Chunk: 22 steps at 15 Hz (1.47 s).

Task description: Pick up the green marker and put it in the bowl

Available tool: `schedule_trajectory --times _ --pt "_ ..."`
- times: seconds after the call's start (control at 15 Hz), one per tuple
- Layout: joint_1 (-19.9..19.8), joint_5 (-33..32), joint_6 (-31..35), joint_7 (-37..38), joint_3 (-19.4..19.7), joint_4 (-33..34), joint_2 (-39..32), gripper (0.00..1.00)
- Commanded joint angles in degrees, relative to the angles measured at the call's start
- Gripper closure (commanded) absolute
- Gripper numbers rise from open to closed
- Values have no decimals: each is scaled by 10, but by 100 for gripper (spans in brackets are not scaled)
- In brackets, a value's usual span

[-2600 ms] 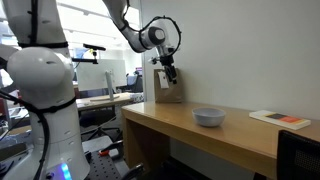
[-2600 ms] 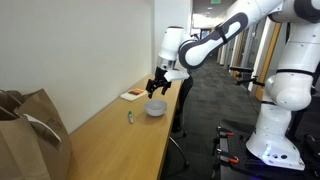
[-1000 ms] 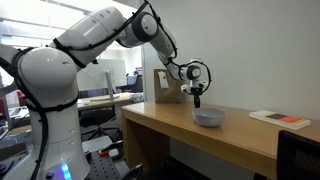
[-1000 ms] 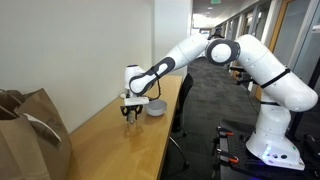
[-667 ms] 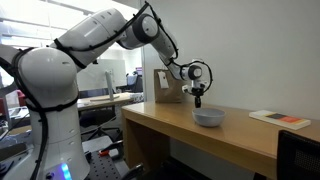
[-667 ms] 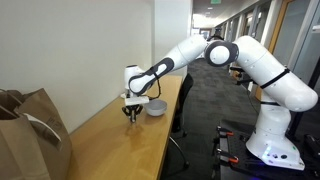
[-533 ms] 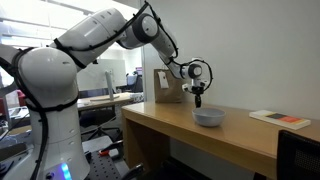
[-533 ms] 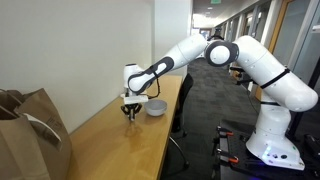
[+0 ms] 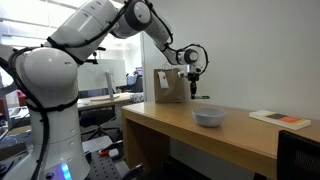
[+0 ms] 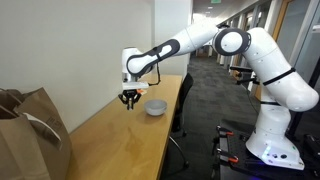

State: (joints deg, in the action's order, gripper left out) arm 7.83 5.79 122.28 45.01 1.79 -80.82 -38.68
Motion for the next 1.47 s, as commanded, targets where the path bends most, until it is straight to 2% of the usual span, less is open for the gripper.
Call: schedule_trajectory --times 0.0,0.07,0.33,0.67,1.0,1.4 --pt "-18 49 -38 -53 -14 -110 100 94" --pt "-23 62 -48 -70 -15 -137 124 94" --pt "-19 44 -36 -46 9 -253 217 94" --pt "-39 21 25 -33 32 -352 279 94" --pt "-60 -4 79 -25 46 -363 266 94" --pt "-63 -3 92 -33 48 -333 223 94"
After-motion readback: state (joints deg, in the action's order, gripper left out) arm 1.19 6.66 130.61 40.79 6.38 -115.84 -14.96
